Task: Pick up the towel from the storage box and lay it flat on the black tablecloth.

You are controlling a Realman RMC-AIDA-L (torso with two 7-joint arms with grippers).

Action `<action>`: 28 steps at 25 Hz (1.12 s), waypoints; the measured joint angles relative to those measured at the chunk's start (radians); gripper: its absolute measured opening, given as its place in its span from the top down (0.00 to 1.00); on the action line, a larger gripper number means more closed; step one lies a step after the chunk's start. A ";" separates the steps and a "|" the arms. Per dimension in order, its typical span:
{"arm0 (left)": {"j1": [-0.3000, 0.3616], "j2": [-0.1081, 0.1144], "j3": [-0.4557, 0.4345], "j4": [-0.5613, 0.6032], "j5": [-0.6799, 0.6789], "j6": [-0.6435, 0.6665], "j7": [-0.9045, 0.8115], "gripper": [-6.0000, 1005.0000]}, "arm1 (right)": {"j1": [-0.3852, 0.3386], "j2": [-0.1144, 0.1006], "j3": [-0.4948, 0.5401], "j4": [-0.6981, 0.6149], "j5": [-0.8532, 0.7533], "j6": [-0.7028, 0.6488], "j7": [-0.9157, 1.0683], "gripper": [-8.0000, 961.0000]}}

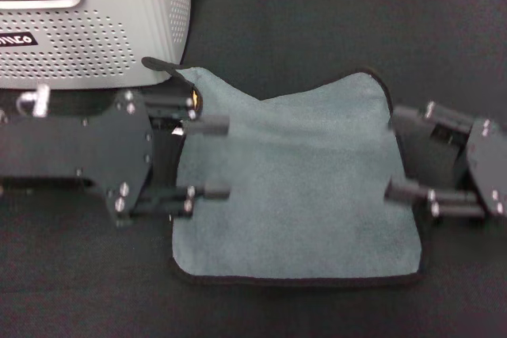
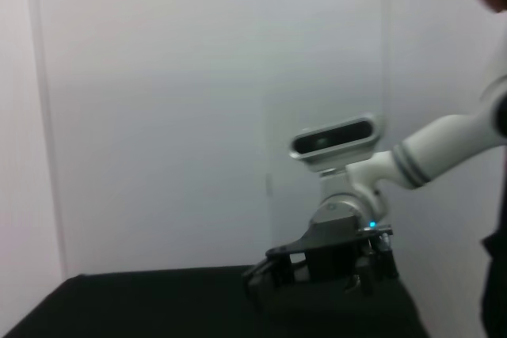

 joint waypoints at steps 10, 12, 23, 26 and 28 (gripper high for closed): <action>-0.002 0.027 -0.003 -0.105 -0.017 0.041 0.046 0.40 | 0.044 0.008 -0.026 0.039 -0.029 -0.065 -0.003 0.06; -0.010 0.032 -0.004 -0.119 -0.017 0.041 0.049 0.40 | 0.075 0.009 -0.030 0.059 -0.032 -0.061 -0.003 0.06; -0.071 0.096 0.001 -0.257 -0.060 0.059 0.051 0.40 | 0.149 0.022 -0.080 0.105 -0.055 -0.009 -0.009 0.06; -0.073 0.098 0.001 -0.260 -0.059 0.059 0.051 0.40 | 0.152 0.023 -0.080 0.105 -0.054 -0.006 -0.009 0.06; -0.073 0.099 0.000 -0.262 -0.057 0.059 0.052 0.40 | 0.152 0.023 -0.080 0.105 -0.053 -0.006 -0.009 0.06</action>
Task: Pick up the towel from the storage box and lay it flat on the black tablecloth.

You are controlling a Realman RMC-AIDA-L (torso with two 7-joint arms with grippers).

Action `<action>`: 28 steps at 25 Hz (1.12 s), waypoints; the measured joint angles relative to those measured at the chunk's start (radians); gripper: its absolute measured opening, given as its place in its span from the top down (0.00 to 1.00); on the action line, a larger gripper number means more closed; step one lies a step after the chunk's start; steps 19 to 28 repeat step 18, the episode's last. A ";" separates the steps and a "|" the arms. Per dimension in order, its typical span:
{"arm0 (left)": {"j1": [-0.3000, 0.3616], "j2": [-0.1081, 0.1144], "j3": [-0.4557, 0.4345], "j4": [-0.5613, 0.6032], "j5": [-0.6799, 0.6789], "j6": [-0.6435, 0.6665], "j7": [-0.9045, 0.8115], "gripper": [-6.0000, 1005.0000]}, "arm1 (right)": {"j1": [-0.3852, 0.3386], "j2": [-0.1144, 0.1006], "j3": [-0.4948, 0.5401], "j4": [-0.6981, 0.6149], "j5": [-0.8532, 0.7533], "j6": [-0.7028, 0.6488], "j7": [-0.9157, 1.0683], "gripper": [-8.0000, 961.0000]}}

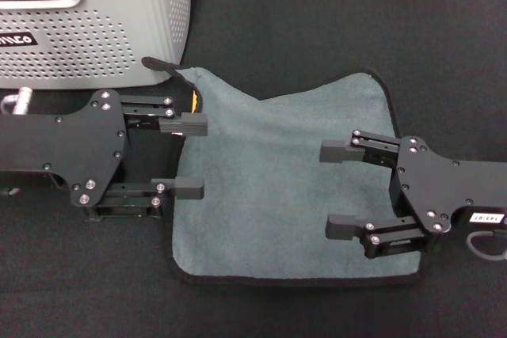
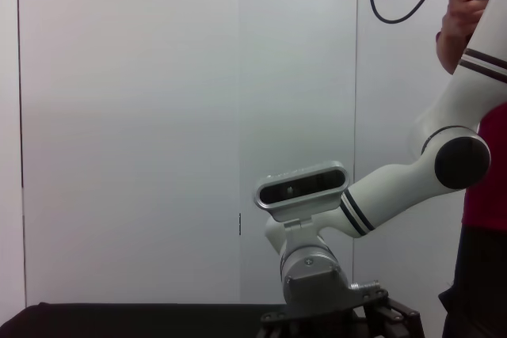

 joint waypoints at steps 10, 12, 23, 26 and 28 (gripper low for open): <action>0.000 0.000 -0.004 -0.027 0.005 -0.001 0.008 0.40 | 0.009 0.000 -0.001 0.002 0.006 0.006 -0.009 0.06; 0.002 -0.001 -0.004 -0.036 0.006 -0.002 0.017 0.40 | 0.009 0.001 -0.001 0.007 0.006 0.010 -0.012 0.07; -0.001 0.003 -0.005 -0.071 0.011 -0.004 0.038 0.40 | 0.014 0.002 -0.001 0.010 0.007 0.014 -0.015 0.07; -0.001 0.003 -0.005 -0.071 0.011 -0.004 0.038 0.40 | 0.014 0.002 -0.001 0.010 0.007 0.014 -0.015 0.07; -0.001 0.003 -0.005 -0.071 0.011 -0.004 0.038 0.40 | 0.014 0.002 -0.001 0.010 0.007 0.014 -0.015 0.07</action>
